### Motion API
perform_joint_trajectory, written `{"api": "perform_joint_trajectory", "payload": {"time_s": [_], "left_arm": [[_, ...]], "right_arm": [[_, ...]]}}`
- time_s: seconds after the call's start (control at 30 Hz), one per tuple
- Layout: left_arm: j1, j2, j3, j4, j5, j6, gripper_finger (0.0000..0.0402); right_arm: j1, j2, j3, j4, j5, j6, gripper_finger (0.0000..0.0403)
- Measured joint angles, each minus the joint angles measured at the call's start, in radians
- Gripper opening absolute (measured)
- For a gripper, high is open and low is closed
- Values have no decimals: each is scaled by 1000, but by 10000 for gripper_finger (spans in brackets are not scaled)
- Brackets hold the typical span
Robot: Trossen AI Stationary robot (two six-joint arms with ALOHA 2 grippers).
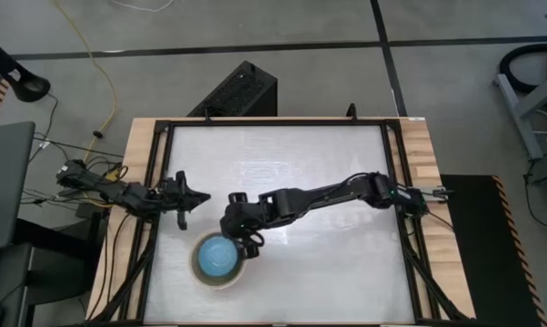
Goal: Nest bowls inside each other by size order
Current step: Return to Home Position
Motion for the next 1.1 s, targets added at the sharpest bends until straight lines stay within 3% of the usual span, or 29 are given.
{"api": "perform_joint_trajectory", "payload": {"time_s": [0.13,0.23,0.57,0.7,0.83,1.1], "left_arm": [[-1,-3,33,-9,112,11,0],[-1,-3,53,-29,135,12,0],[-1,-3,56,-41,112,17,0],[-1,-3,56,-41,106,39,0],[-1,-3,56,-41,103,67,0],[-1,-3,57,-42,90,69,0]], "right_arm": [[-12,-83,-122,-18,0,6,1],[-33,-194,-296,45,2,34,1],[-142,-753,-1226,818,0,176,3],[-192,-940,-1520,1102,3,281,4],[-219,-1103,-1672,1179,3,317,3],[-236,-1344,-1786,1106,34,250,3]]}}
